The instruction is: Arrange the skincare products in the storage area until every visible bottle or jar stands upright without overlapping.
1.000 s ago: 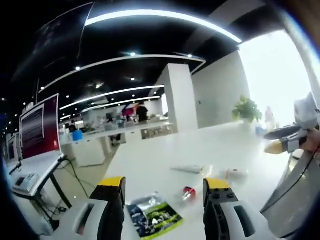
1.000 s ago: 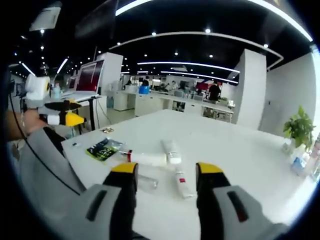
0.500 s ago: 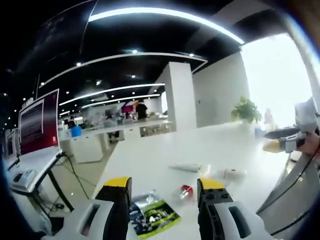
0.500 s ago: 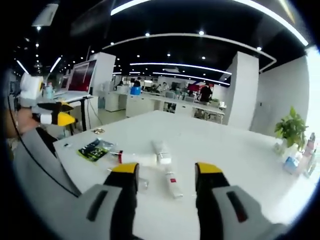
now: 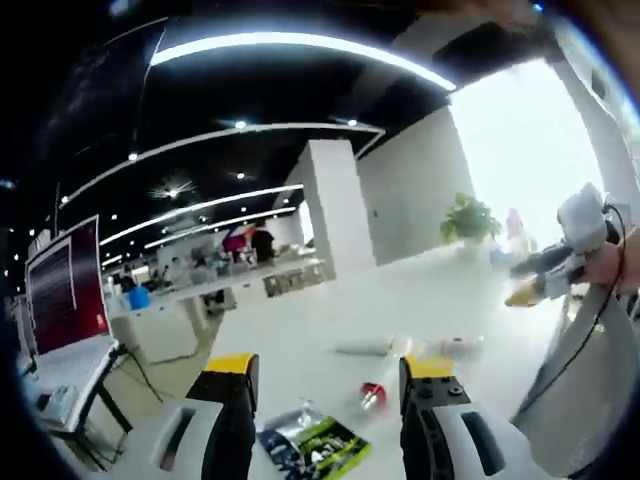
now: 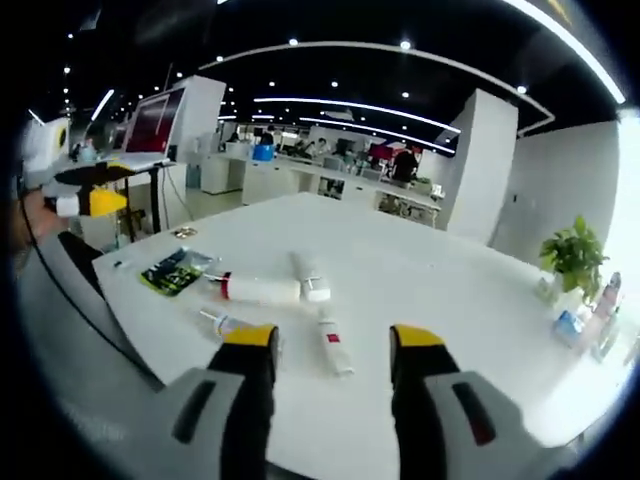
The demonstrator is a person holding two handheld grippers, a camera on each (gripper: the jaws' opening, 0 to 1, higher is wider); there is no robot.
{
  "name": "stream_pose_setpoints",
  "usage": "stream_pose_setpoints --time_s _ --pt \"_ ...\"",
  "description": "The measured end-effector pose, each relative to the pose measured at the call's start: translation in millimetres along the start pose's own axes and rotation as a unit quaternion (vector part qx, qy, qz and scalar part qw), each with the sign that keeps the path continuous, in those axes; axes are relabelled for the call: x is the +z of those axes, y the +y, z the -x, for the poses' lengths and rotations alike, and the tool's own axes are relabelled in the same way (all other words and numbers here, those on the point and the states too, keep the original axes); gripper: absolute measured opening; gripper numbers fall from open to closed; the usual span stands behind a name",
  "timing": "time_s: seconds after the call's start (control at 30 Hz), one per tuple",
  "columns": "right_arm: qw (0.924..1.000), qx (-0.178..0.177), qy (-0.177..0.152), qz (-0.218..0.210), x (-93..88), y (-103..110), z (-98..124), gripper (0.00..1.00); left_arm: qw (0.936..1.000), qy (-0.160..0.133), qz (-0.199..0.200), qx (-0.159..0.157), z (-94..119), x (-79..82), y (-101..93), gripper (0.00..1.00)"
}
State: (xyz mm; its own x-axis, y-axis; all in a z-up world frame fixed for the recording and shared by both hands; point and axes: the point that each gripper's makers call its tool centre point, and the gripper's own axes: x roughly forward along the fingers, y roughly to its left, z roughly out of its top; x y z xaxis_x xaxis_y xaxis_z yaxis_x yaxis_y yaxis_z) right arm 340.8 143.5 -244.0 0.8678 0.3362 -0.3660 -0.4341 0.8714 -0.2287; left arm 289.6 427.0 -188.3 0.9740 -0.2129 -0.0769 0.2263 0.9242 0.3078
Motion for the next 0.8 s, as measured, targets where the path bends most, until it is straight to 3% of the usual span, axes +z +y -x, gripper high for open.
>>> stream_pose_setpoints --time_s 0.07,0.13,0.17,0.23,0.33,0.4,0.6,0.8 --pt "1.0000 0.000 0.006 0.003 -1.6 1 -1 0.44 1.0000 0.001 0.006 0.002 0 -5.4 2.0 0.58" --pt "0.9998 0.005 0.011 0.015 -2.8 5 -2 0.44 0.9964 0.032 0.078 0.007 -1 -19.2 6.2 0.57" --pt "0.9996 0.008 0.016 0.023 -4.2 7 -3 0.43 0.9943 0.030 0.101 0.007 -2 -17.8 9.2 0.56" --pt "0.9993 0.009 0.021 0.028 -5.4 9 -3 0.43 0.9939 0.006 0.109 0.014 -1 -13.7 16.3 0.56" --pt "0.9993 0.015 0.027 0.022 -7.3 11 -4 0.43 0.9920 0.020 0.123 0.021 1 -22.1 22.4 0.56" --pt "0.9991 0.013 0.034 0.021 -9.3 10 -4 0.43 0.9920 0.021 0.124 0.018 0 -22.2 20.8 0.55" --pt "0.9983 0.024 0.051 -0.018 -13.9 11 -7 0.43 0.9977 0.026 0.063 0.006 -1 -22.5 8.3 0.56" --pt "0.9976 0.013 0.066 -0.013 -20.7 8 -6 0.43 0.9972 0.012 0.073 -0.010 1 -18.0 5.3 0.56"
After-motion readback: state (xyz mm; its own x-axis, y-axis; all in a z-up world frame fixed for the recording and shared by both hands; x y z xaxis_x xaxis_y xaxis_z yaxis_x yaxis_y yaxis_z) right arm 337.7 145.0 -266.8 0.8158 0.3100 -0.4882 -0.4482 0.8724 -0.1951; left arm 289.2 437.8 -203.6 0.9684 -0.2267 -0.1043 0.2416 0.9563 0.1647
